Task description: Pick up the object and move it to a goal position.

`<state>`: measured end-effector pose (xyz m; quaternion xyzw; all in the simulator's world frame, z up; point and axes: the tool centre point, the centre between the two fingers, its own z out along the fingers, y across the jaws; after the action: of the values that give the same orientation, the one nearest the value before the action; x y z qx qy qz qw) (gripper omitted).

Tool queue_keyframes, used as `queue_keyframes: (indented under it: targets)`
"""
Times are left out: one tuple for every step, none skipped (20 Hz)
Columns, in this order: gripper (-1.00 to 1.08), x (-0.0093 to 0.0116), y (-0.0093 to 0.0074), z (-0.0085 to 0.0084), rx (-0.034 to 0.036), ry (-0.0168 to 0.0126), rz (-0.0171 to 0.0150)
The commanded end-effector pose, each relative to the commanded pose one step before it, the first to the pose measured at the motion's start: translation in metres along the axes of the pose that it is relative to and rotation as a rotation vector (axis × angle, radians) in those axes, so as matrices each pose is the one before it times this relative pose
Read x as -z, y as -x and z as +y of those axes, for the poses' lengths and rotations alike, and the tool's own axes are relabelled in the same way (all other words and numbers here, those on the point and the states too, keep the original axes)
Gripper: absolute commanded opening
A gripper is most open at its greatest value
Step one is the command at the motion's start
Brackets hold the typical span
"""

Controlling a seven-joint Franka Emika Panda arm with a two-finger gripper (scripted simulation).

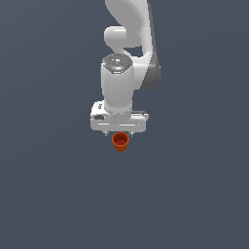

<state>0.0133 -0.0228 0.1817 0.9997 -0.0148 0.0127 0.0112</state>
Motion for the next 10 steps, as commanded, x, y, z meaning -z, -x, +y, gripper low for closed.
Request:
queue_keyframes:
  targets:
    - [0.28,0.0,0.0,0.00001,0.0,0.0,0.0]
    - [0.28,0.0004,-0.00027,0.00061,-0.00097,-0.00004,0.0007]
    - [0.28,0.00115,-0.00079,0.00181,-0.00278,-0.00012,0.00204]
    - [0.28,0.0019,-0.00131,0.00292,-0.00428,-0.00009,0.00343]
    - [0.28,0.00252,-0.00173,0.0037,-0.00489,0.00013,0.00473]
    - [0.28,0.00207,-0.0014,0.0028,-0.00292,0.00047,0.00412]
    - [0.28,0.0013,-0.0009,0.00153,-0.00072,0.00065,0.00285]
    - [0.28,0.00048,-0.00032,0.00036,0.00069,0.00054,0.00127]
    - [0.28,-0.00028,0.00023,-0.0004,0.00021,-0.00014,-0.00064]
    - [0.28,-0.00061,0.00039,-0.00017,-0.0021,-0.00107,-0.00187]
